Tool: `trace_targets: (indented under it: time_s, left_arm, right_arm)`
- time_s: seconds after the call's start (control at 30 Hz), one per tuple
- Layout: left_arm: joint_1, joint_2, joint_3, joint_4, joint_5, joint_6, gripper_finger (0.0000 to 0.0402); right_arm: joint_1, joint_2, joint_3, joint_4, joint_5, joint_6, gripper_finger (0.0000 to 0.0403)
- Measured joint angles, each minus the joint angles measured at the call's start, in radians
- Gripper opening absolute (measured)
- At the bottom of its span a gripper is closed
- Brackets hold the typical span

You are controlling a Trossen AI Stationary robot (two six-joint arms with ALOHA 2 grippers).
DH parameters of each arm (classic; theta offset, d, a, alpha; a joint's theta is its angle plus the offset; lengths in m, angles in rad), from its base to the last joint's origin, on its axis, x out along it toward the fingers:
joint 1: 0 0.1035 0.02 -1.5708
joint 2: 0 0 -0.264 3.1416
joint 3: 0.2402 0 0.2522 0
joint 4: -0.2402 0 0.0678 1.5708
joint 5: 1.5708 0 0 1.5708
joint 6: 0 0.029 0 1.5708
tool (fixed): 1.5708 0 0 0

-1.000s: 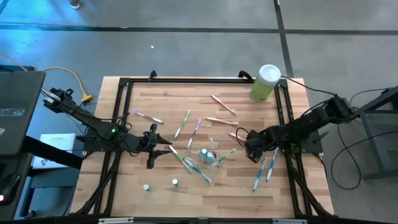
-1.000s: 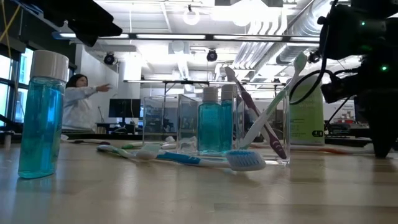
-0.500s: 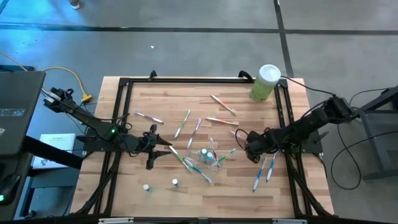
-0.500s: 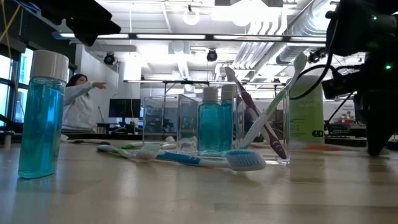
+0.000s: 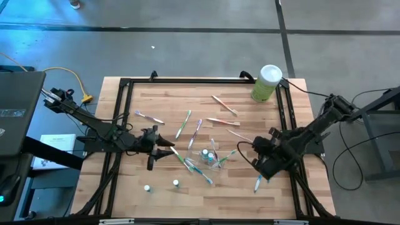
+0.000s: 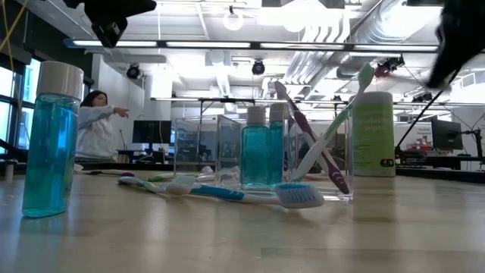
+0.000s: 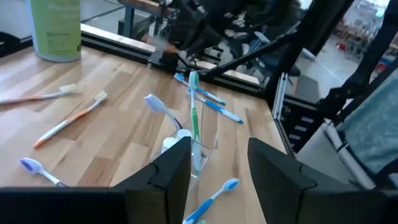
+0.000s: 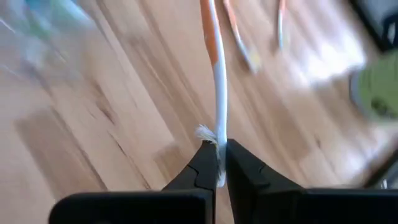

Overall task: Pick & Place toothbrushing station
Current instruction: Put the orange toothbrush into the transparent organizer

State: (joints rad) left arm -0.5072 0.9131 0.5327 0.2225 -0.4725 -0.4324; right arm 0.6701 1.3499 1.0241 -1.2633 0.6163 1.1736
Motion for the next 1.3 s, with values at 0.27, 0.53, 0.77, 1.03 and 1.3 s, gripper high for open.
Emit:
trace_targets:
  time_s: [0.27,0.53,0.77,1.03,1.3]
  left_arm:
    - [0.000,0.000,0.000,0.051,0.000,-0.080,0.0154]
    - [0.001,0.000,0.000,0.183,0.001,-0.183,0.0154]
    - [0.001,0.000,0.000,0.186,0.002,-0.397,0.0154]
    - [0.015,0.020,0.000,0.196,0.106,-0.653,0.0154]
    - [0.040,0.191,0.000,0.340,0.206,-0.822,0.0154]
  right_arm:
    - [0.086,0.000,0.063,0.071,0.238,-0.138,0.0007]
    - [0.117,0.015,0.064,0.424,0.308,-0.679,0.0007]
    - [0.095,0.089,0.064,0.832,0.298,-1.237,0.0007]
    - [0.028,0.220,0.064,1.171,0.332,-1.754,0.0007]
    - [-0.040,0.309,0.064,1.476,0.431,-2.118,0.0007]
